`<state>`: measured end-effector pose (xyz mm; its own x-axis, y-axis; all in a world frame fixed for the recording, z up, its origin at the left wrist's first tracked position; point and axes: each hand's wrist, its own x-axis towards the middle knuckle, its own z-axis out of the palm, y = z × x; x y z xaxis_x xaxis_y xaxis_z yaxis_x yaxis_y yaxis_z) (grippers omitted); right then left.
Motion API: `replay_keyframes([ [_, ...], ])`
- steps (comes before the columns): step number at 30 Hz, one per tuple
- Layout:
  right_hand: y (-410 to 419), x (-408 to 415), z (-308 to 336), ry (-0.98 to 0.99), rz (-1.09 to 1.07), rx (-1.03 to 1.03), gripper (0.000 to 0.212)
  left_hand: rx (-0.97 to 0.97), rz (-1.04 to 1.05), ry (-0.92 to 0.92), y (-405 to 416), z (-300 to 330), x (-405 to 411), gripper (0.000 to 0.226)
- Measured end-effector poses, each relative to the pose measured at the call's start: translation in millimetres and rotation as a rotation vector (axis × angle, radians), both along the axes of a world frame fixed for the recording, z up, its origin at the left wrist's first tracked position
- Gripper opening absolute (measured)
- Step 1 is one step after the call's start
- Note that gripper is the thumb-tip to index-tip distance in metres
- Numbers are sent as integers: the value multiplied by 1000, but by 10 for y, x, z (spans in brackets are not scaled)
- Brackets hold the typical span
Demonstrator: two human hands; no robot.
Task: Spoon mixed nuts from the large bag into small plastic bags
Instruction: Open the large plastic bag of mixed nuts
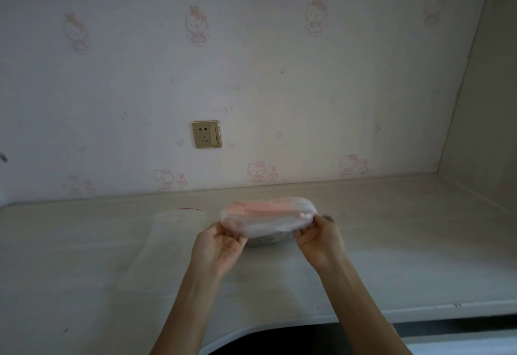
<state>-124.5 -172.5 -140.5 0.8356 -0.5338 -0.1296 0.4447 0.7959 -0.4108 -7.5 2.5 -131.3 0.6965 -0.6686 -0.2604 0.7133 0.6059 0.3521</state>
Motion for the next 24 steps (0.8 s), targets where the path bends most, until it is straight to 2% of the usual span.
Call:
replay_keyframes([
  [3, 45, 42, -21, 84, -36, -96, 39, 47, 6, -72, -81, -49, -20, 17],
  [7, -51, -6, -12, 314, -32, -331, 27, 309, 53, -223, 18, -144, 34, 16],
  [9, -107, -46, 2, 387, -42, -448, 32, 474, 105, -302, 99, -131, 67, 19],
  [11, -145, -90, 21, 456, -91, -659, 34, 663, 129, -475, 147, -87, 105, 19],
  [14, -180, -110, 27, 511, -164, -1059, 53, 828, 128, -717, 122, -11, 121, 40],
  [16, -201, -64, 8, 559, -235, -1335, 59, 890, 156, -836, 86, 24, 106, 33],
  [18, -208, -7, 15, 586, -268, -1513, 44, 925, 188, -925, 51, 25, 105, 19],
  [20, -205, 46, 33, 628, -261, -1581, 28, 957, 205, -984, 25, 9, 125, 15],
  [21, -209, 66, 39, 639, -256, -1613, 22, 975, 211, -1007, 13, -3, 140, 22],
  [23, -226, 110, 25, 629, -240, -1638, 40, 1008, 219, -1015, -22, -26, 178, 40],
  [24, -230, 127, 21, 616, -206, -1573, 48, 1013, 212, -1000, -39, -31, 198, 40],
])
